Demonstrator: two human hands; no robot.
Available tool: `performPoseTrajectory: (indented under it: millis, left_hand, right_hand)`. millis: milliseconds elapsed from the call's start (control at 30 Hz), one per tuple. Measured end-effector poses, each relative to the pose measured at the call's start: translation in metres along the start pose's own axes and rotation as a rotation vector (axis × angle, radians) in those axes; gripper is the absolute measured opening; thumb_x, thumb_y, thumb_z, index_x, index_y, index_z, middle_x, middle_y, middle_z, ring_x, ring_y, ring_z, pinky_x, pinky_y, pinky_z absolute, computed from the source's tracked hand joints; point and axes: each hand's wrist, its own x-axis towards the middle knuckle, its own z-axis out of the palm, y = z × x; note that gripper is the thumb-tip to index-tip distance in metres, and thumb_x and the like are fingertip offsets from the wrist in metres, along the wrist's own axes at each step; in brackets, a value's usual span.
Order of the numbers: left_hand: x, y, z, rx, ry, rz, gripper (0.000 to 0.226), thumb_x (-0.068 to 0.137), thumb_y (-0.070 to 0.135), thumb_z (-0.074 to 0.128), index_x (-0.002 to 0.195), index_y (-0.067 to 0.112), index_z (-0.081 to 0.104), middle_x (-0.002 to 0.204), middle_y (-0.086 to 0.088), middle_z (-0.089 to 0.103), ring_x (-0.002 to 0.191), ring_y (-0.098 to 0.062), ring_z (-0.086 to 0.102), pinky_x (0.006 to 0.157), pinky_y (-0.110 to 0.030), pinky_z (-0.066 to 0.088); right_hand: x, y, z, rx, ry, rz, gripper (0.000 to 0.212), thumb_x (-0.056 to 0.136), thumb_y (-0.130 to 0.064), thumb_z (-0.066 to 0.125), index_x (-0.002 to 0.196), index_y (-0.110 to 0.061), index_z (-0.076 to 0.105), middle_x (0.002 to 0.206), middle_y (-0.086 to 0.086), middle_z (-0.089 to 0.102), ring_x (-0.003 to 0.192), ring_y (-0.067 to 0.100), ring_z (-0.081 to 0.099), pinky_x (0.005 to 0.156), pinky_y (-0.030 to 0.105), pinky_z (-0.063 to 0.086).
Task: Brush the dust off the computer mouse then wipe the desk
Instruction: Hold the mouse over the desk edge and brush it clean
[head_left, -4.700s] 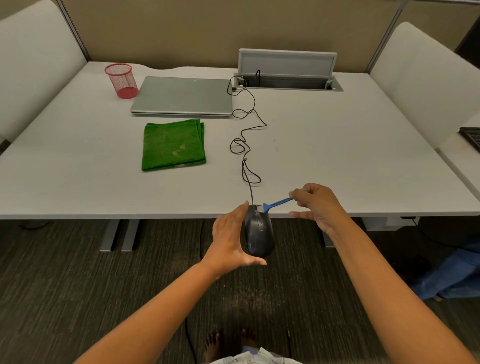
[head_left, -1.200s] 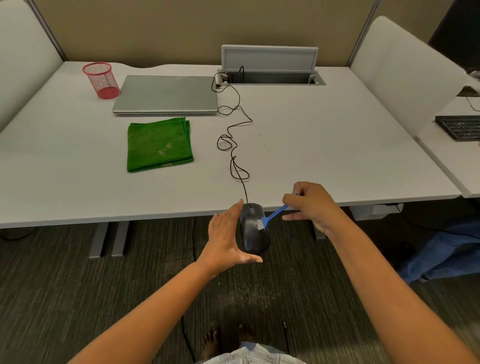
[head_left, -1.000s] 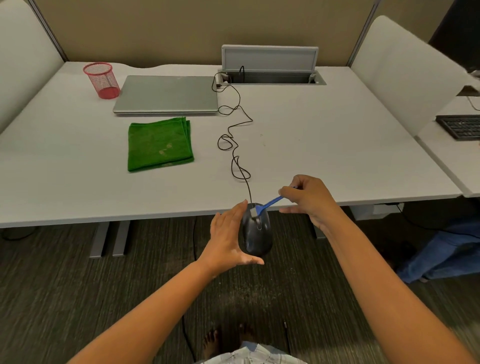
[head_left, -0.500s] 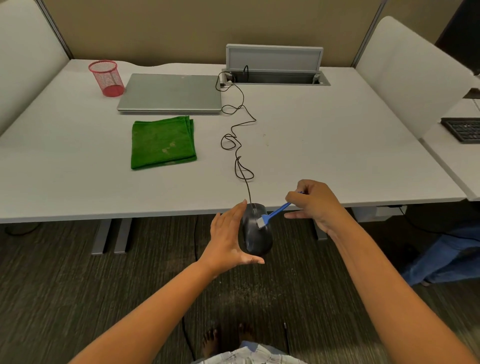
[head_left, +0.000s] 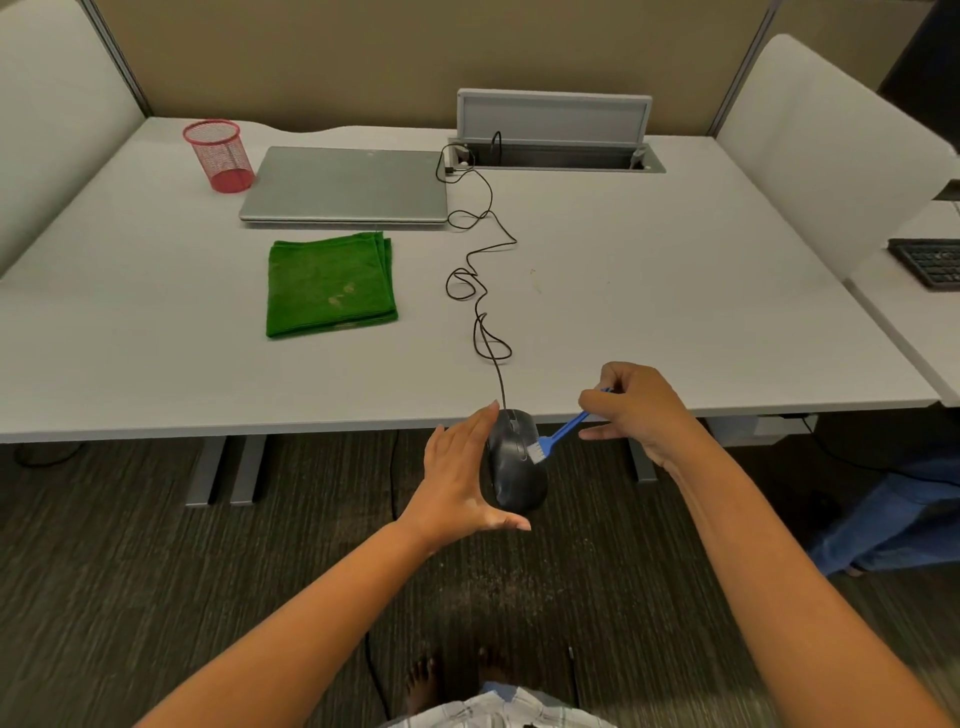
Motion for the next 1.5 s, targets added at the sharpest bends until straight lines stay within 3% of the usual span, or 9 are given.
performPoseTrajectory:
  millis: [100,200,433,667,900,1100,1267,1367,1500]
  left_hand:
    - [0.001,-0.002,0.000,-0.020,0.009,-0.006,0.123,0.047,0.073,0.072,0.132,0.054,-0.015,0.149,0.000,0.020,0.131,-0.009,0.014,0.113,-0.050,0.009]
    - [0.004,-0.003,0.002,-0.031,0.014,-0.014,0.124,0.046,0.074,0.070,0.132,0.054,-0.016,0.149,0.000,0.021,0.132,-0.013,0.017,0.113,-0.048,0.010]
    - [0.007,-0.004,0.000,-0.044,0.049,0.001,0.123,0.046,0.075,0.069,0.134,0.053,-0.015,0.145,-0.001,0.027,0.127,-0.010,0.021,0.110,-0.039,0.011]
    - [0.008,-0.010,0.000,-0.051,0.050,-0.014,0.124,0.044,0.077,0.069,0.135,0.052,-0.012,0.143,0.003,0.027,0.122,-0.001,0.020,0.110,-0.039,0.014]
    - [0.010,-0.010,0.002,-0.045,0.052,-0.009,0.123,0.043,0.078,0.067,0.135,0.052,-0.011,0.145,0.002,0.027,0.126,-0.009,0.022,0.110,-0.041,0.013]
    - [0.010,-0.011,0.000,-0.049,0.047,-0.020,0.125,0.044,0.077,0.069,0.136,0.050,-0.011,0.145,0.003,0.025,0.127,-0.008,0.020,0.112,-0.044,0.012]
    - [0.010,-0.010,0.001,-0.032,0.039,-0.008,0.125,0.043,0.076,0.069,0.134,0.052,-0.013,0.145,0.001,0.027,0.126,-0.007,0.022,0.110,-0.039,0.011]
    - [0.010,-0.008,0.000,-0.042,0.032,0.001,0.125,0.043,0.076,0.069,0.134,0.052,-0.013,0.146,0.003,0.024,0.122,0.004,0.014,0.110,-0.039,0.010]
    - [0.009,-0.007,0.000,-0.046,0.039,0.008,0.125,0.042,0.076,0.069,0.136,0.051,-0.010,0.145,0.008,0.024,0.117,0.012,0.009,0.107,-0.036,0.008]
  right_hand:
    - [-0.001,-0.003,-0.002,0.067,0.028,-0.025,0.035,0.075,0.002,0.066,0.054,-0.015,0.043,0.062,0.001,0.039,0.057,0.007,0.053,0.054,0.026,0.058]
    - [-0.007,-0.004,0.009,0.070,-0.088,-0.040,0.033,0.076,0.001,0.067,0.056,-0.014,0.046,0.063,0.002,0.045,0.059,0.007,0.059,0.052,0.024,0.056]
    - [-0.018,-0.002,0.024,-0.188,-0.243,-0.116,0.025,0.073,0.000,0.068,0.063,-0.012,0.049,0.065,0.003,0.055,0.069,0.014,0.066,0.069,0.037,0.059]
    - [-0.014,-0.013,0.009,-0.185,-0.145,-0.129,0.028,0.072,0.004,0.066,0.061,-0.011,0.045,0.066,0.007,0.053,0.056,0.004,0.060,0.049,0.015,0.050]
    - [-0.014,-0.011,0.021,-0.265,-0.259,-0.164,0.022,0.074,-0.003,0.069,0.065,-0.011,0.050,0.068,0.005,0.057,0.068,0.010,0.067,0.062,0.028,0.059]
    - [-0.009,-0.015,0.010,-0.176,-0.137,-0.162,0.025,0.075,-0.002,0.069,0.063,-0.012,0.051,0.066,0.004,0.057,0.058,0.003,0.064,0.051,0.015,0.051]
    - [-0.011,-0.013,0.022,-0.272,-0.313,-0.161,0.023,0.071,-0.004,0.069,0.062,-0.013,0.050,0.064,0.003,0.057,0.068,0.017,0.067,0.064,0.034,0.060]
    - [-0.004,-0.011,0.029,-0.210,-0.184,-0.152,0.024,0.073,-0.008,0.072,0.063,-0.014,0.051,0.065,0.004,0.058,0.069,0.022,0.068,0.067,0.039,0.060]
    - [0.007,-0.012,0.028,-0.178,0.081,-0.162,0.024,0.075,-0.011,0.072,0.063,-0.015,0.051,0.063,0.000,0.054,0.055,0.007,0.060,0.065,0.036,0.060]
